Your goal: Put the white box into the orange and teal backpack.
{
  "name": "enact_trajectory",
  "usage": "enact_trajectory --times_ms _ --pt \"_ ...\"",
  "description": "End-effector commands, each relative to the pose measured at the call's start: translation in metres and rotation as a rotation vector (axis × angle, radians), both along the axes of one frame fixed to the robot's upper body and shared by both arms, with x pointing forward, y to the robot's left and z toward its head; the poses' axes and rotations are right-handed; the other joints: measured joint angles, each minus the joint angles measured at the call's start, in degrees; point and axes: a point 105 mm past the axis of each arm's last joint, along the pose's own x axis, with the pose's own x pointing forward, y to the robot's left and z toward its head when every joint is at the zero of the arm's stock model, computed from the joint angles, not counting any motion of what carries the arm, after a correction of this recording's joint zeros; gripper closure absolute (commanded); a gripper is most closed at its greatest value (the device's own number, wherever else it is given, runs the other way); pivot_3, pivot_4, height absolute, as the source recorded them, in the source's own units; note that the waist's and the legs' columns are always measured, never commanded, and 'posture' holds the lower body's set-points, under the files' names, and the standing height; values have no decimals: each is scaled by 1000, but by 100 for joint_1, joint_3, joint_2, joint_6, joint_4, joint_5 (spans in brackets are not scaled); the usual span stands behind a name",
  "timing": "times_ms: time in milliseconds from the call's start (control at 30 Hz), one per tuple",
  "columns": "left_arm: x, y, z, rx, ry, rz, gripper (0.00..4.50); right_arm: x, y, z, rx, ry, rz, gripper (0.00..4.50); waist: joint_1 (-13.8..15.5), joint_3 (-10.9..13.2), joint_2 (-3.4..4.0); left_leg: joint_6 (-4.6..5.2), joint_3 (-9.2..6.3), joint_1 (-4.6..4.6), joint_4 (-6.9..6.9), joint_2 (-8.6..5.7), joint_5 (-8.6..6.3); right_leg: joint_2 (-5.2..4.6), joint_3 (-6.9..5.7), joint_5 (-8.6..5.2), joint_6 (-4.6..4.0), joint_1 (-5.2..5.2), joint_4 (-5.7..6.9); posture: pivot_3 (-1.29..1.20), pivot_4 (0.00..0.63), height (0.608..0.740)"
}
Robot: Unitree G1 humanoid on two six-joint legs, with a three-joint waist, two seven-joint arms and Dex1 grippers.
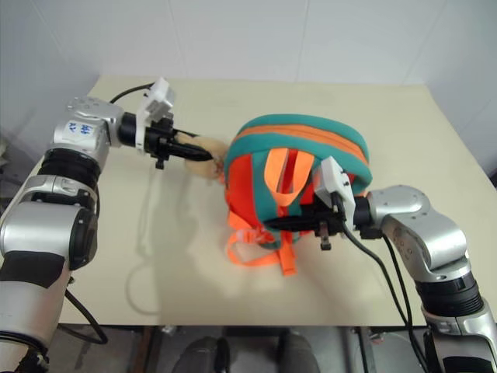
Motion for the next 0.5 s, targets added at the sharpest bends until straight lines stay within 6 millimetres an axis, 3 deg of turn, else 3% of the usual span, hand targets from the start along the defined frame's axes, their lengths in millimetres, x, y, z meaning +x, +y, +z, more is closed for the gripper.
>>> enact_trajectory --times_ms 33,133,300,500 --pt "-9 12 14 -69 -25 -21 3541 -2 -1 11 -1 -41 12 3944 -3 0 0 0 2 1 0 0 0 0 0 0 0 1 1 0 150 740" --pt "-10 21 16 -90 -44 18 3541 -1 -1 12 -4 -43 14 3944 -34 0 0 -1 1 2 1 2 1 3 0 0 0 -1 4 0 150 740" --pt "-14 31 22 -111 -44 44 1956 -1 -3 12 -15 -40 13 3944 3 0 0 -2 5 -1 1 3 1 2 -3 0 0 0 2 0 150 740" --pt "-22 40 31 -172 -5 49 50 -1 -7 13 -31 17 -3 1926 1 0 0 -1 4 -1 1 1 1 1 -4 0 0 0 2 0 150 740"
